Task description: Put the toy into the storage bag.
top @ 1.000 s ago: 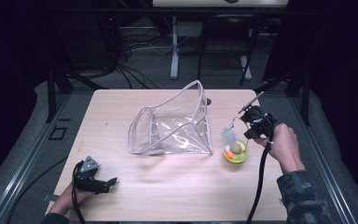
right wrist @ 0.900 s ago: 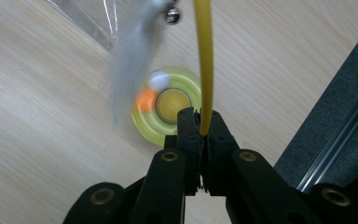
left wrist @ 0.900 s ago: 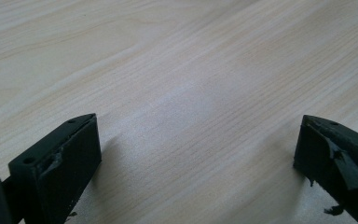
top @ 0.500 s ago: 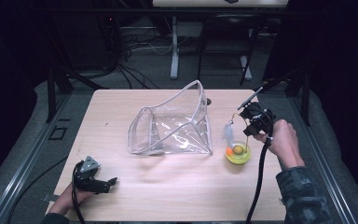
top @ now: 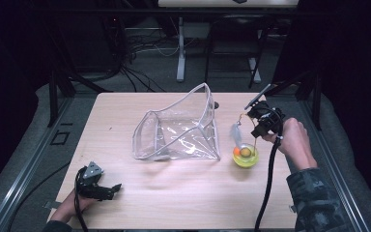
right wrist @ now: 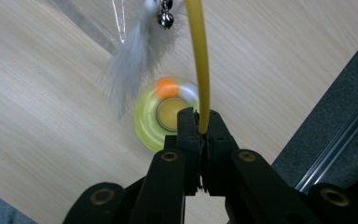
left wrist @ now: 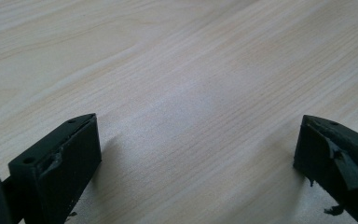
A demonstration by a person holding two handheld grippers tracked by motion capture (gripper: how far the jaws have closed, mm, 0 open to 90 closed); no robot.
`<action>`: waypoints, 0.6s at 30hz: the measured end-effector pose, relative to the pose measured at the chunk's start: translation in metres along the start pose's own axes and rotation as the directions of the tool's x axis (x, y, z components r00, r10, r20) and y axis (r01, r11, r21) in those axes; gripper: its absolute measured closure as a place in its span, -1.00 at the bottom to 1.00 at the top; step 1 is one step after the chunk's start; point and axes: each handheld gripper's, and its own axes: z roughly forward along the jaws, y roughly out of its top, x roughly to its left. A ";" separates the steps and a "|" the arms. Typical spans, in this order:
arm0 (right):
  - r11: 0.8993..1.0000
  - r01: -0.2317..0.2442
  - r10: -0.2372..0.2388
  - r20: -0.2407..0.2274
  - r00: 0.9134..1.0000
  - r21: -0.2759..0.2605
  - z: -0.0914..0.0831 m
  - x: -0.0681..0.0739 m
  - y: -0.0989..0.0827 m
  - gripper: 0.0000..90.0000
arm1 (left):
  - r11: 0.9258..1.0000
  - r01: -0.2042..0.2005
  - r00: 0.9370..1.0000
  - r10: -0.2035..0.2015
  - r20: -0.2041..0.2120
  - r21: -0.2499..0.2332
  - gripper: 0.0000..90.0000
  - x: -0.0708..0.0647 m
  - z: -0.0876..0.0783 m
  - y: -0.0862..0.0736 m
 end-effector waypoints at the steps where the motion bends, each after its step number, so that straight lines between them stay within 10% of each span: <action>1: 1.000 0.000 0.000 0.000 1.000 0.000 0.000 0.000 0.000 0.95 | 1.000 0.000 1.000 0.000 0.000 0.000 -0.99 0.000 0.000 0.000; 18: 0.999 0.028 -0.028 -0.011 1.000 0.020 -0.014 0.002 0.014 0.95 | 1.000 0.000 1.000 0.000 0.000 0.000 -0.99 0.000 0.000 0.000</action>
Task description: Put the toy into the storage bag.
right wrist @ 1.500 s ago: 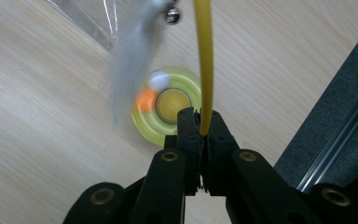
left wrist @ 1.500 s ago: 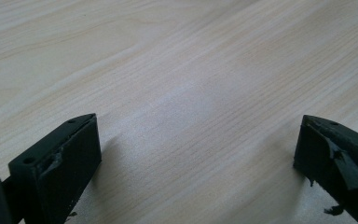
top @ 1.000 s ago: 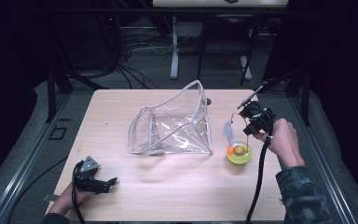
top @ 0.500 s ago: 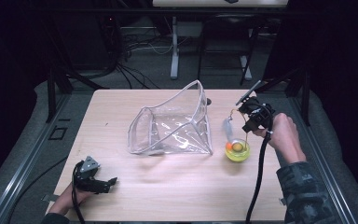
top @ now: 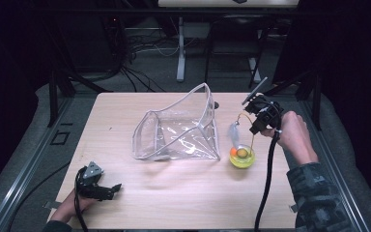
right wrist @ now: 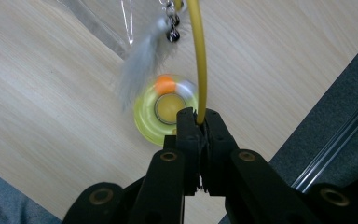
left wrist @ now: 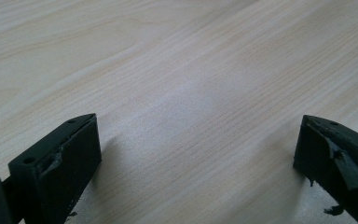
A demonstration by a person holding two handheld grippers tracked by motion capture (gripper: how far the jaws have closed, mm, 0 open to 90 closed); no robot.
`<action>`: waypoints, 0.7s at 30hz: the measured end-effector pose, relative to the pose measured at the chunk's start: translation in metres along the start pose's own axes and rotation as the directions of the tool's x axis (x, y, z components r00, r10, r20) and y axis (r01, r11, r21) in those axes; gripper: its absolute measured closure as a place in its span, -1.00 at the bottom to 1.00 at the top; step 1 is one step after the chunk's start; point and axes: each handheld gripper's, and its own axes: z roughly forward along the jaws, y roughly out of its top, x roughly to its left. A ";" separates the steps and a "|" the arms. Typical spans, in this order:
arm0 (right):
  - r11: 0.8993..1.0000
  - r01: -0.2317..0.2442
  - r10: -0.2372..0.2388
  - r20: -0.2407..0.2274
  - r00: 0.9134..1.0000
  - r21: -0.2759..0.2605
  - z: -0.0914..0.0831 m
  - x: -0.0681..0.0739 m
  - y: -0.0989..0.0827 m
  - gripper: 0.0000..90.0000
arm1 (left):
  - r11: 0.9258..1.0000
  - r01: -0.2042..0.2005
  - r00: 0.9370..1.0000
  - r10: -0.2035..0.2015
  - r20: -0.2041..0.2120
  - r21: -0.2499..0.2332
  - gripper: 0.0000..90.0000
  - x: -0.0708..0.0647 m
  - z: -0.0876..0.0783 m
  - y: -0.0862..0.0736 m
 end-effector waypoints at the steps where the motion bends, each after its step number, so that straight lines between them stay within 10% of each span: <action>1: 1.000 -0.002 0.002 -0.001 1.000 0.006 -0.001 0.001 0.001 0.95 | 1.000 0.000 1.000 0.000 0.000 0.000 -0.99 0.000 0.000 0.000; 21: 1.000 0.013 -0.013 0.013 1.000 0.013 -0.014 0.001 0.011 0.96 | 1.000 0.003 1.000 -0.003 0.002 0.000 -0.99 0.000 0.000 0.000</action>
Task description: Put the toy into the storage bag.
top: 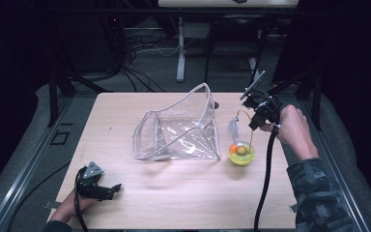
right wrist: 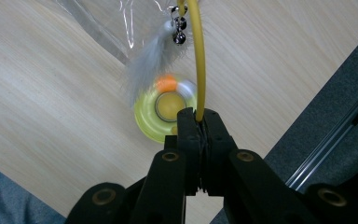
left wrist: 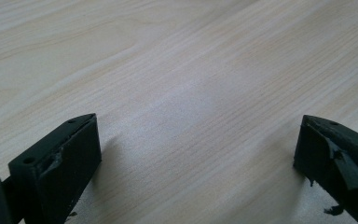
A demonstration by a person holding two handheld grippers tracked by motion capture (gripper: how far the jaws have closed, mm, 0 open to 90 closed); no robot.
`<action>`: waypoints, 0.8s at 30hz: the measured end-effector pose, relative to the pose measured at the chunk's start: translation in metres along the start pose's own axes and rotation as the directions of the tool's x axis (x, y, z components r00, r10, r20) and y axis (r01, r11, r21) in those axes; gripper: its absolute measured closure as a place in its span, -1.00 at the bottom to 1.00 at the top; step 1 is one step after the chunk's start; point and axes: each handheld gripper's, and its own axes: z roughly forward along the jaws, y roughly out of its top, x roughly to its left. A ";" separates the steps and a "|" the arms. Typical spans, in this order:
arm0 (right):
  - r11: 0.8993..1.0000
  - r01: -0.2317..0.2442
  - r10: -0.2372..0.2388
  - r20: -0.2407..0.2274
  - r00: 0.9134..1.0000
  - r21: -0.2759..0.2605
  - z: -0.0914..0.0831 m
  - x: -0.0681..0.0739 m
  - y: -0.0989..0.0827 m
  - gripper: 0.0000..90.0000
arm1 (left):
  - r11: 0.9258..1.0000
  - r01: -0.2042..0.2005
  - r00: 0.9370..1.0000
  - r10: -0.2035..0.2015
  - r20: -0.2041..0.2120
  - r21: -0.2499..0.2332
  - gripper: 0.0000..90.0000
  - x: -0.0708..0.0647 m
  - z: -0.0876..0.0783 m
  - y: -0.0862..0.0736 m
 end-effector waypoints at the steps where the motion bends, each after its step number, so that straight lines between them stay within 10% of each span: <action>1: 1.000 0.007 -0.007 0.004 1.000 -0.008 -0.003 0.000 0.002 0.96 | 1.000 0.000 1.000 0.000 0.000 0.000 -0.99 0.000 0.000 0.000; 24: 0.998 0.049 -0.048 0.032 0.998 -0.027 -0.038 0.009 0.024 0.96 | 1.000 -0.005 1.000 0.005 0.005 0.009 -0.99 0.001 -0.001 0.000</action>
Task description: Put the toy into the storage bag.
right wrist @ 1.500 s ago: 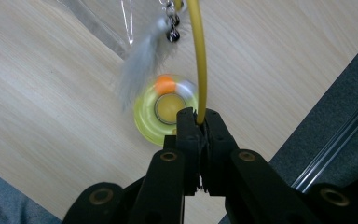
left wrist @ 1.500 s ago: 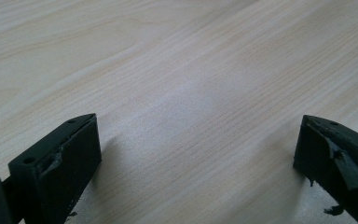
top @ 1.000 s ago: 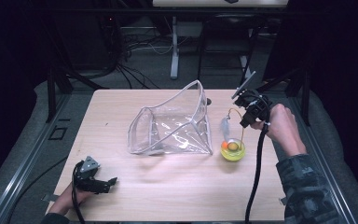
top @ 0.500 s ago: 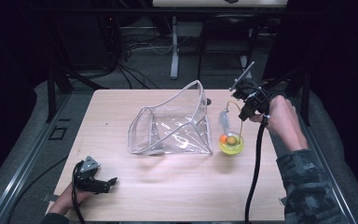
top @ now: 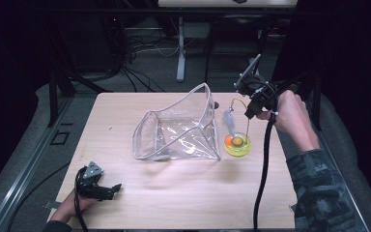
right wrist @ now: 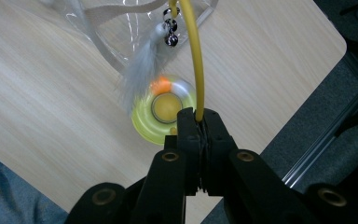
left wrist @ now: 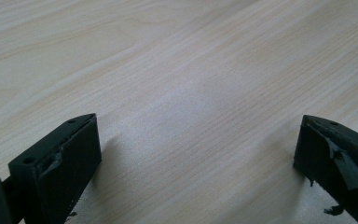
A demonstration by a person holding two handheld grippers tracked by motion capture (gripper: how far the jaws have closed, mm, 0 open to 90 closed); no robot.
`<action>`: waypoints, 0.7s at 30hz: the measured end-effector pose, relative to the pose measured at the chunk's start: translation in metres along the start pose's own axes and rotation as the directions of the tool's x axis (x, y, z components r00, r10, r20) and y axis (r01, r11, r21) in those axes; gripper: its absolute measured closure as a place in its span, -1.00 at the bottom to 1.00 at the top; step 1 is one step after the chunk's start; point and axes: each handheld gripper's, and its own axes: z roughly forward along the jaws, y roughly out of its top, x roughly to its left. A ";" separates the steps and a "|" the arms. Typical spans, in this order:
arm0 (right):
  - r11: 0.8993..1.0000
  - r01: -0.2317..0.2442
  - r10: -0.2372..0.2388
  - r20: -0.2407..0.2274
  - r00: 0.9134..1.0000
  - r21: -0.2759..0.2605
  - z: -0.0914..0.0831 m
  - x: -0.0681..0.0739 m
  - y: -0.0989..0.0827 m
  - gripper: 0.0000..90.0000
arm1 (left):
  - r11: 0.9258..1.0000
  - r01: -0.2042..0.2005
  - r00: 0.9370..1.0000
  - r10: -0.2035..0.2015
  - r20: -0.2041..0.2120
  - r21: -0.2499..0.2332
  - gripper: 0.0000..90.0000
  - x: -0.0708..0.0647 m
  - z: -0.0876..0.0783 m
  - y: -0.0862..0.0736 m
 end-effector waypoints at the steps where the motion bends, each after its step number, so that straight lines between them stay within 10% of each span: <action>1: 1.000 -0.001 0.001 -0.002 1.000 0.000 -0.002 0.001 0.001 0.96 | 1.000 0.000 1.000 0.000 0.000 0.000 -0.99 0.000 0.000 0.000; 21: 1.000 0.010 -0.009 0.036 0.999 -0.024 -0.028 0.000 0.016 0.96 | 1.000 0.001 1.000 -0.001 -0.002 -0.005 -0.99 0.000 0.000 0.000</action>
